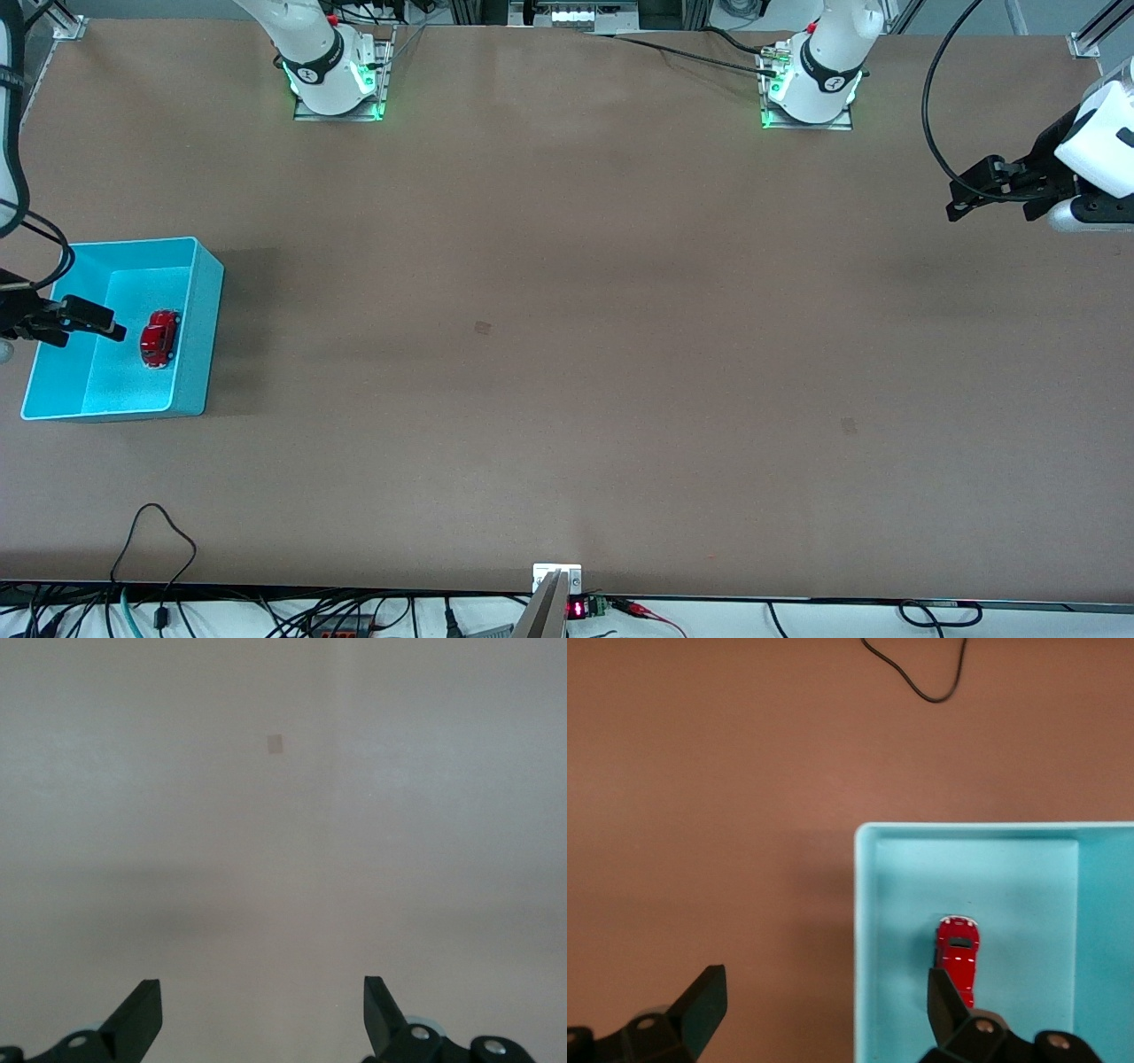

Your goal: Wind red beetle toy and store in blue box

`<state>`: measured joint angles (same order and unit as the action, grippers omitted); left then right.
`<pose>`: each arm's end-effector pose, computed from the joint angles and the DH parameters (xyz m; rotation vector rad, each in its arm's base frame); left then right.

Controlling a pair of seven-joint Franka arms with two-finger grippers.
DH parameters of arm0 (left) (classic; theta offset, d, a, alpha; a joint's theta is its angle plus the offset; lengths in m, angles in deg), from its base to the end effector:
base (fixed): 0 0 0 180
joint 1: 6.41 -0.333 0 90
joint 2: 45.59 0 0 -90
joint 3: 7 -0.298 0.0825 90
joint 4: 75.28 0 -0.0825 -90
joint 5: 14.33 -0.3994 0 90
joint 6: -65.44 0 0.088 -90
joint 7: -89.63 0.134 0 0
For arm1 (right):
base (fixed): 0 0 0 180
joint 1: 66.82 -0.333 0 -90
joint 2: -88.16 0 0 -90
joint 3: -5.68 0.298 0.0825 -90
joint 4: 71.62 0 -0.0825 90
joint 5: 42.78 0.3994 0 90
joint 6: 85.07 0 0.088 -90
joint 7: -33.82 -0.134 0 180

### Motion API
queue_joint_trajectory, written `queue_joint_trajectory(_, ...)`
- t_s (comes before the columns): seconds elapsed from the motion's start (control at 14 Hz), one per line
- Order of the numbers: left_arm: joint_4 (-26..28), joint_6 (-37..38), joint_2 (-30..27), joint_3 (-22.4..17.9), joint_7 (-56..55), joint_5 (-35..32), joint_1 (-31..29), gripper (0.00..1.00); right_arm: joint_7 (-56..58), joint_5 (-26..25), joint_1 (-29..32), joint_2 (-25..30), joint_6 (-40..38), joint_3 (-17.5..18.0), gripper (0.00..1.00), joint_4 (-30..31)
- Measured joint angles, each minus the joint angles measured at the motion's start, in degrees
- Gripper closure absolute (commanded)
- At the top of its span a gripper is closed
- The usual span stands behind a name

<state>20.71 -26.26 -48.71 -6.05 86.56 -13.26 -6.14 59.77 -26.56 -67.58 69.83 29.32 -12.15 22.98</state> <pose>0.5543 -0.0144 0.5617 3.1240 0.0517 -0.0329 0.6458 -0.1572 0.3887 -2.9999 -0.0901 -0.1516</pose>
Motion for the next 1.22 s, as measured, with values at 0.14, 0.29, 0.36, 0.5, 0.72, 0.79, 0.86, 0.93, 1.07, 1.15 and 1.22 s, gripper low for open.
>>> queue_joint_trajectory(0.14,0.0,0.0,0.0,0.0,0.0,0.0,0.0,0.0,-7.2,-2.3,-0.3,2.3,-2.8,3.1,0.0,-0.1)
queue_joint_trajectory(0.29,0.0,0.0,0.0,0.0,0.0,0.0,0.0,0.0,-15.9,-5.3,-0.4,4.6,-5.8,6.8,0.0,-0.2)
queue_joint_trajectory(0.36,0.0,0.0,0.0,0.0,0.0,-0.2,0.0,0.0,-19.1,-6.2,-0.5,5.7,-8.2,7.9,0.0,-0.6)
queue_joint_trajectory(0.5,0.0,0.0,0.0,0.0,0.0,-1.2,0.0,0.0,-23.7,-6.5,-0.6,7.2,-16.1,8.1,0.0,-3.2)
queue_joint_trajectory(0.72,-0.2,0.0,0.1,0.0,0.0,-1.2,0.1,0.0,-27.5,-7.3,-0.1,8.6,-28.9,7.2,0.0,-8.5)
queue_joint_trajectory(0.79,-0.3,0.0,0.2,0.1,0.0,-1.2,0.2,0.0,-27.6,-8.8,0.0,9.1,-30.3,7.2,0.0,-9.3)
queue_joint_trajectory(0.86,-0.4,0.0,0.4,0.1,0.0,-1.2,0.2,0.0,-27.5,-10.9,0.0,9.6,-30.5,7.4,0.0,-9.6)
queue_joint_trajectory(0.93,-0.5,0.0,0.5,0.1,0.0,-1.3,0.2,0.0,-27.2,-12.7,-0.1,10.0,-30.4,7.8,0.0,-9.7)
queue_joint_trajectory(1.07,-0.6,0.0,0.6,0.1,0.0,-1.3,0.2,0.0,-26.9,-14.4,-0.1,10.0,-29.6,9.3,0.0,-9.5)
queue_joint_trajectory(1.15,-0.6,0.0,0.6,0.1,0.0,-1.3,0.2,0.0,-26.8,-14.8,-0.1,9.9,-29.0,9.8,0.0,-9.3)
queue_joint_trajectory(1.22,-0.6,0.0,0.6,0.1,0.0,-1.3,0.2,0.0,-26.5,-15.0,-0.1,10.0,-28.0,9.9,0.0,-8.9)
